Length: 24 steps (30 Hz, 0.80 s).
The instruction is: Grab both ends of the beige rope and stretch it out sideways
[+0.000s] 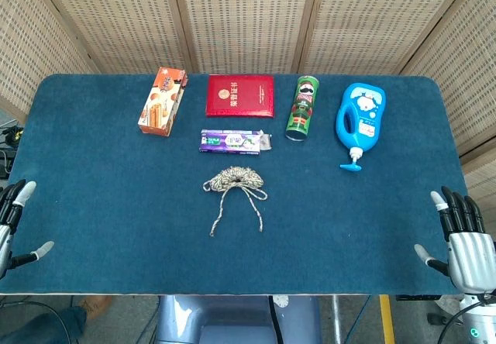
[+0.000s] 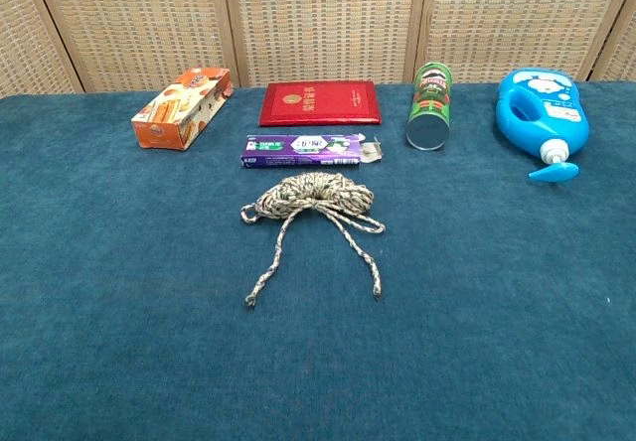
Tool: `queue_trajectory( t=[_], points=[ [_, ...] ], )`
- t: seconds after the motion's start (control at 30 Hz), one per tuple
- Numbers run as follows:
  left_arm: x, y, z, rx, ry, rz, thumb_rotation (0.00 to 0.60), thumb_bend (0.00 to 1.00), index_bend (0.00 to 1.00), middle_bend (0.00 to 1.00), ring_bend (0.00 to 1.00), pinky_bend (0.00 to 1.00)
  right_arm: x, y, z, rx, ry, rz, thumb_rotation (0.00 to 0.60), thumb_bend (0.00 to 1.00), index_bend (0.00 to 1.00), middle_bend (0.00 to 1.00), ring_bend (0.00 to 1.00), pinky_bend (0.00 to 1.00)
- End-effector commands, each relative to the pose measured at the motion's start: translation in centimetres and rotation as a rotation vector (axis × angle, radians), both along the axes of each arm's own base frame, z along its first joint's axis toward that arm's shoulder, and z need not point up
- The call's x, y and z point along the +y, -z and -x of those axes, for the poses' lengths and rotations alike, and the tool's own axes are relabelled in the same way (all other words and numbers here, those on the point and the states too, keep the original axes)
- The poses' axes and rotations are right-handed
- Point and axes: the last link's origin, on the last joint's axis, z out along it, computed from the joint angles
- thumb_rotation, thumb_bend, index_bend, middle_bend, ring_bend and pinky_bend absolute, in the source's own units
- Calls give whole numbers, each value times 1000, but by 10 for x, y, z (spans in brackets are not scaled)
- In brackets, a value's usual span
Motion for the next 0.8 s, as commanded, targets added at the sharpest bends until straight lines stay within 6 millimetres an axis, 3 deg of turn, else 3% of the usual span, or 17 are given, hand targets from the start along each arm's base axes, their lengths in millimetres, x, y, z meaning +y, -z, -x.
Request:
queue_trajectory(
  t=[0.03,0.17,0.27,0.33,0.43,0.5,0.63,0.8],
  points=[
    [0,0,0,1,-1,0,600,0,0,0,0,0,0,1,0,0,1,-11,600,0,0,0,0,0],
    [1,0,1,1,-5,2,600,0,0,0,0,0,-2,4,-2,-4,-2,-40,600,22,0,0,0,0],
    [2,0,2,-4,-10,0,600,0,0,0,0,0,-8,9,-7,-5,-20,-72,600,219,0,0,0,0],
    [2,0,2,-7,-11,1,600,0,0,0,0,0,-16,13,-15,11,-54,-109,600,416,0,0,0,0],
    [2,1,0,-2,-6,3,600,0,0,0,0,0,-37,20,-37,53,-147,-178,600,626,22,0,0,0],
    [2,3,-1,3,-8,11,600,0,0,0,0,0,-54,29,-53,71,-205,-244,600,703,49,0,0,0],
    [5,7,-1,18,-22,24,600,0,0,0,0,0,-80,53,-81,135,-277,-412,600,805,101,0,0,0],
    [9,10,-1,26,-35,33,600,0,0,0,0,0,-103,86,-113,228,-356,-556,600,830,141,0,0,0]
  ],
)
